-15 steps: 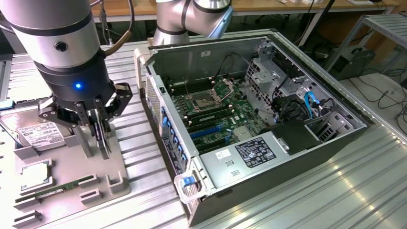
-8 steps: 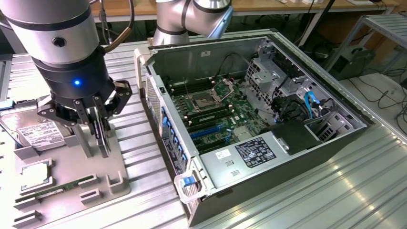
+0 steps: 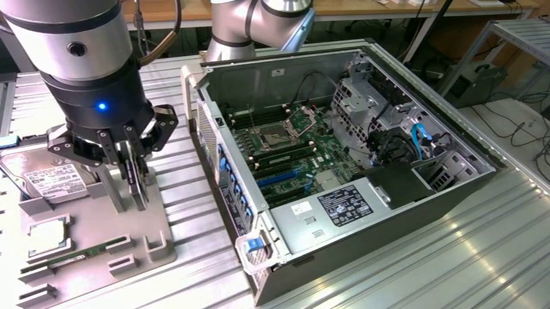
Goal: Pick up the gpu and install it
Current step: 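Pick up the gpu and move the gpu toward the slot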
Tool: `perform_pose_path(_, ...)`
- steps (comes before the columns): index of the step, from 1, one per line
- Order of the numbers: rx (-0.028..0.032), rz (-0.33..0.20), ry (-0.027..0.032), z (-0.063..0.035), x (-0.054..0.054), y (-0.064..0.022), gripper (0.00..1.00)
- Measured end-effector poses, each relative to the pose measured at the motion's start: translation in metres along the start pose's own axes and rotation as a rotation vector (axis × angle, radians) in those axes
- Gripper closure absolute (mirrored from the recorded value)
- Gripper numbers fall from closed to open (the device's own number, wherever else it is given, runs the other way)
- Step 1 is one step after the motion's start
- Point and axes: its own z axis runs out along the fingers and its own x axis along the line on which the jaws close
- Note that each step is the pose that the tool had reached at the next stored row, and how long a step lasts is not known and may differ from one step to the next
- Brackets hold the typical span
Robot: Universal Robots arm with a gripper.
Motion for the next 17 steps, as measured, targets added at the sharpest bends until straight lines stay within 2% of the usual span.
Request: perform_pose_path(17,0.0000,0.000,0.0000,-0.0133,0.000,0.0008,0.72)
